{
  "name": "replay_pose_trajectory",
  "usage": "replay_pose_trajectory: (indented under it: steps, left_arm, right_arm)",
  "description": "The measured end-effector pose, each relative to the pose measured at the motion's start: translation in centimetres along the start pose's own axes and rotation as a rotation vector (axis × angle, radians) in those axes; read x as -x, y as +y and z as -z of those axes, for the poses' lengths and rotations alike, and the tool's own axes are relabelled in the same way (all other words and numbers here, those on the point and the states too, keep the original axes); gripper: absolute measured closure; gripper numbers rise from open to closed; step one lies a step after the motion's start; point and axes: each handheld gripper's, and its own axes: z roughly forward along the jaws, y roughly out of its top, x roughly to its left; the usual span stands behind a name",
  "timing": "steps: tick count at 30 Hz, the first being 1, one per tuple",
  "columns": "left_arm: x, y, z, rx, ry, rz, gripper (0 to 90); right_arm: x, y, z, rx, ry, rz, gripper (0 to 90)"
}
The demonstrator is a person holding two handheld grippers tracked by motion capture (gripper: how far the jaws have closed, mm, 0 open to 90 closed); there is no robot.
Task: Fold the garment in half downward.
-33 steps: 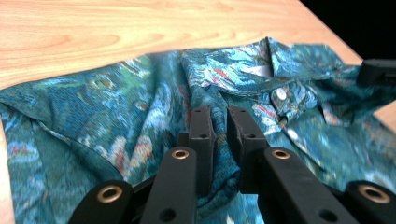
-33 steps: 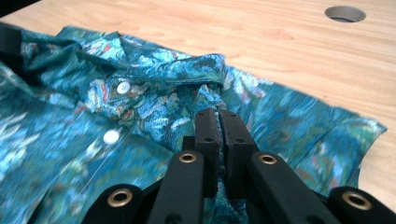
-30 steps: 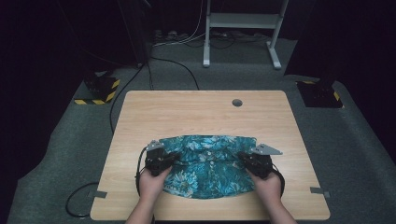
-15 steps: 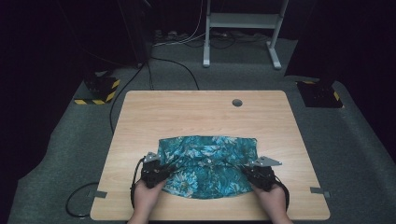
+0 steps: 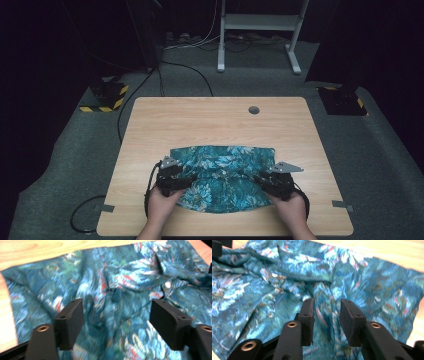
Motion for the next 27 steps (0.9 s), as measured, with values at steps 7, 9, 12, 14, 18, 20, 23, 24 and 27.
replay_pose_trajectory:
  steps: [7, 9, 12, 14, 18, 20, 23, 24, 27]
  left_arm:
    - [0.1, 1.4, -1.6, -0.015, 0.002, 0.005, 19.9]
    - [0.1, 1.7, -2.0, -0.018, -0.001, 0.009, 17.8]
    - [0.3, 2.1, -2.4, -0.017, -0.005, 0.007, 17.0]
    - [0.3, 2.3, -2.8, -0.027, -0.007, 0.003, 16.6]
    - [0.3, 2.7, -3.4, -0.038, -0.005, 0.005, 16.0]
    - [0.3, 2.9, -3.7, -0.043, -0.001, 0.009, 15.2]
    - [0.0, 3.0, -4.3, -0.053, 0.003, 0.018, 15.1]
    - [0.0, 3.0, -4.4, -0.055, 0.006, 0.02, 15.2]
    - [-0.1, 2.8, -4.8, -0.066, 0.02, 0.02, 16.5]
  right_arm:
    - [0.3, 1.5, -0.8, 0.009, 0.005, -0.019, 60.2]
    - [0.3, 1.9, -1.0, 0.015, 0.007, -0.026, 59.9]
    - [0.1, 2.4, -1.5, 0.012, 0.009, -0.024, 58.9]
    - [0.1, 2.7, -1.9, 0.009, 0.013, -0.027, 58.5]
    - [0.1, 3.5, -2.7, 0.01, 0.02, -0.044, 57.2]
    - [0.1, 3.9, -3.1, 0.012, 0.025, -0.053, 57.1]
    - [0.1, 4.3, -3.6, 0.009, 0.027, -0.059, 56.8]
    - [0.1, 4.4, -3.8, 0.004, 0.025, -0.06, 56.7]
    - [0.0, 4.4, -4.5, -0.006, 0.023, -0.063, 56.5]
